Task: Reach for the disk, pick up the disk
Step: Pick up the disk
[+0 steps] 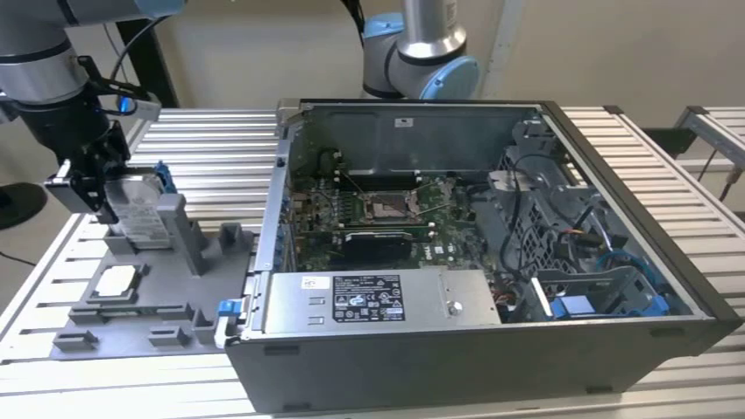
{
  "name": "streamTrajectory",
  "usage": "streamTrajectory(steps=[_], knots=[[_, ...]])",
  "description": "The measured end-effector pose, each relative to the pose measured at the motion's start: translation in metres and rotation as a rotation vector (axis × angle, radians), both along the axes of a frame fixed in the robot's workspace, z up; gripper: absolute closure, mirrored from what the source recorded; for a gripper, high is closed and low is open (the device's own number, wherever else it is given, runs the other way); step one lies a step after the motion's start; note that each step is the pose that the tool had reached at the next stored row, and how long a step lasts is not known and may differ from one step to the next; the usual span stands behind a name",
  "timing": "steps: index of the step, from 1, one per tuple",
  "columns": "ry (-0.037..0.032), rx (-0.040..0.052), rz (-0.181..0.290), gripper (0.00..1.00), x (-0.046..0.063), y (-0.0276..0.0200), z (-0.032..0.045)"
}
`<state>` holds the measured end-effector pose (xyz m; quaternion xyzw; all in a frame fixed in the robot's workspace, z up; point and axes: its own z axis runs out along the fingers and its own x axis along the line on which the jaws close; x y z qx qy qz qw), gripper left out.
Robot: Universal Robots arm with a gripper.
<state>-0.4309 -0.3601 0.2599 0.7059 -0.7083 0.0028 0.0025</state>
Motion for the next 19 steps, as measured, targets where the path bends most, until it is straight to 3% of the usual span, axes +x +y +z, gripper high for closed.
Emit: streamTrajectory(steps=[9,10,19], knots=[[0.0006,-0.0011,0.000,0.00,-0.0001,0.0000,0.0019],[0.0006,-0.0011,0.000,1.00,-0.0001,0.0000,0.0020],[0.0007,-0.0012,0.000,1.00,-0.0001,0.0000,0.0020]])
